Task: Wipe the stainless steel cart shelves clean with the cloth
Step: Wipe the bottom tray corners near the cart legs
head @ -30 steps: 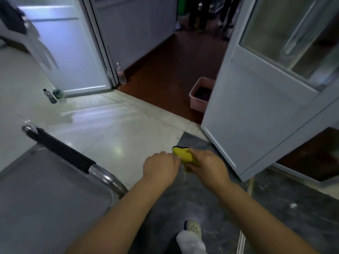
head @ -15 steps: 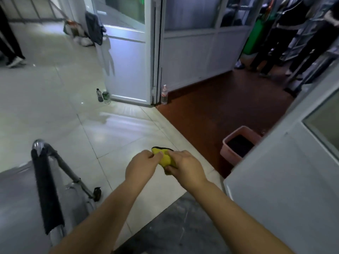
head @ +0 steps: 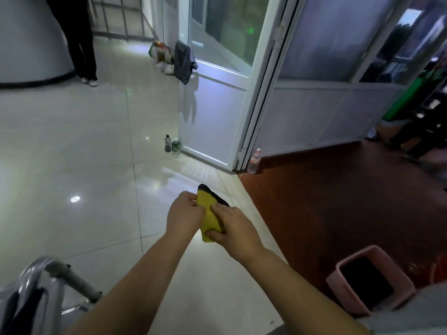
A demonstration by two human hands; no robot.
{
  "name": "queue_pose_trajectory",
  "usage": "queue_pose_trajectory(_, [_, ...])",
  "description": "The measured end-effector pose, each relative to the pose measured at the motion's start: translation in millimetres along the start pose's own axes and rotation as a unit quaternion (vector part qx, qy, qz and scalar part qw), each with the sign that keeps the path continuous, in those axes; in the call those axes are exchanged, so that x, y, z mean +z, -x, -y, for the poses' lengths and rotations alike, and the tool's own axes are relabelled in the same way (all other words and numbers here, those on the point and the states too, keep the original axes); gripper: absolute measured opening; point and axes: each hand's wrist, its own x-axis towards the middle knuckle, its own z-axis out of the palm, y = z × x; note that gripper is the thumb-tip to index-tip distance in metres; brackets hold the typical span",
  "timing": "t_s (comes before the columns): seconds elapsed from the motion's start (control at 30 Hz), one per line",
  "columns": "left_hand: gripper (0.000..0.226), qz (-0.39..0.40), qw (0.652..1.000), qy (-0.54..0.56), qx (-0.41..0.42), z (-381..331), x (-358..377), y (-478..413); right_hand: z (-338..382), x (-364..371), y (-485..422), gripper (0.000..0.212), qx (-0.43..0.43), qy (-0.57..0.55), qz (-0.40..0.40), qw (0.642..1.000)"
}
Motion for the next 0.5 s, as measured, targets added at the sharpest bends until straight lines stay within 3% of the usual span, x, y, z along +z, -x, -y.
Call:
queue_pose_trajectory(0.3, [0.028, -0.099, 0.995, -0.017, 0.014, -5.4, -60.7, -150.9, 7.0, 1.9, -202.9, 0.067, -0.061, -0.047, 0.054, 0.996])
queue_pose_trajectory(0.5, [0.034, -0.155, 0.987, -0.028, -0.036, 2.4, -112.6, -254.7, 35.5, 31.8, -360.5, 0.102, -0.109, -0.178, 0.1, 0.973])
